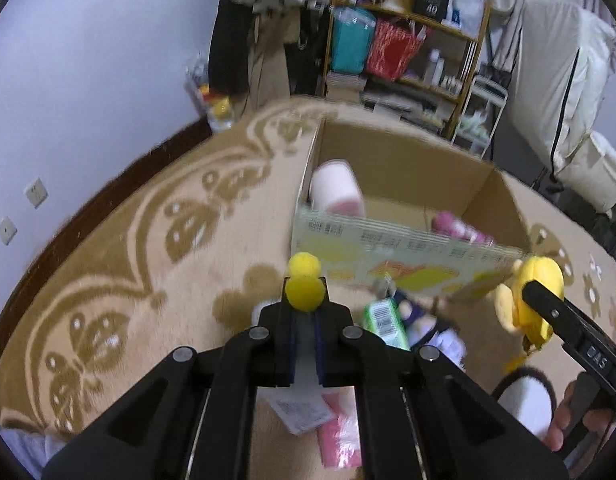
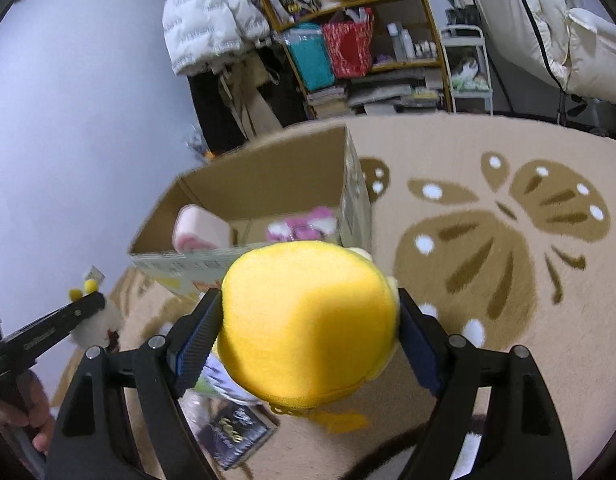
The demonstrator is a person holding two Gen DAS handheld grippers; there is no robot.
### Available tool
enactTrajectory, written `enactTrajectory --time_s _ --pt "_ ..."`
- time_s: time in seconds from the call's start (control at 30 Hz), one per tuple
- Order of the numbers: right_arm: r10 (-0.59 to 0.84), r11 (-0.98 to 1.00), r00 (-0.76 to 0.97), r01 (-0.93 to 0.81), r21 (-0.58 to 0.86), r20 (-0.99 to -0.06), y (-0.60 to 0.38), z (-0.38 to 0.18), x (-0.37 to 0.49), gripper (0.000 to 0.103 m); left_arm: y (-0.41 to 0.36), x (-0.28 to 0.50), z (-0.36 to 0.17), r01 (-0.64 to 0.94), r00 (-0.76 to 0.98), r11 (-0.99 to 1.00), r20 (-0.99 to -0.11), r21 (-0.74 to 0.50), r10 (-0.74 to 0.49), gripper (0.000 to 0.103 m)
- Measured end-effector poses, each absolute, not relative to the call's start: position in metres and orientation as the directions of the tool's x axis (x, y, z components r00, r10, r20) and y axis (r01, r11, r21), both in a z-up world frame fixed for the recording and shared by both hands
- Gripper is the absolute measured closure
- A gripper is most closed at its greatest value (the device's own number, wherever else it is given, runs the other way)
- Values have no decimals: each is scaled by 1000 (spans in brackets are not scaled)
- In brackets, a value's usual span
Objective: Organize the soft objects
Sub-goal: 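Carry the yellow plush and pompom toy into the box and release both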
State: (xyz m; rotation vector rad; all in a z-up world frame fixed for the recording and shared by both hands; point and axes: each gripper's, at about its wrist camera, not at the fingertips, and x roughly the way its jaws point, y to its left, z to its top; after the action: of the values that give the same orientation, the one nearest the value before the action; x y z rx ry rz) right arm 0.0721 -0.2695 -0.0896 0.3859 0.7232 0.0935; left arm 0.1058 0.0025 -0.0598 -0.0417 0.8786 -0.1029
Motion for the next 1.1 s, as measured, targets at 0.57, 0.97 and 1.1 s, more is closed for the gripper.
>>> enactTrajectory --time_s 0.57,0.97,1.1 --pt "232 957 819 -95 274 -525 -253 -34 94 15 -27 136 13 127 815 990 -575 52 -74 97" --pt "217 968 839 -120 219 -499 -251 -13 131 14 -39 177 56 133 885 987 -460 86 -79 96" --pt "208 971 840 -116 208 -501 -252 -15 141 12 -36 185 58 152 878 988 -460 14 -128 94"
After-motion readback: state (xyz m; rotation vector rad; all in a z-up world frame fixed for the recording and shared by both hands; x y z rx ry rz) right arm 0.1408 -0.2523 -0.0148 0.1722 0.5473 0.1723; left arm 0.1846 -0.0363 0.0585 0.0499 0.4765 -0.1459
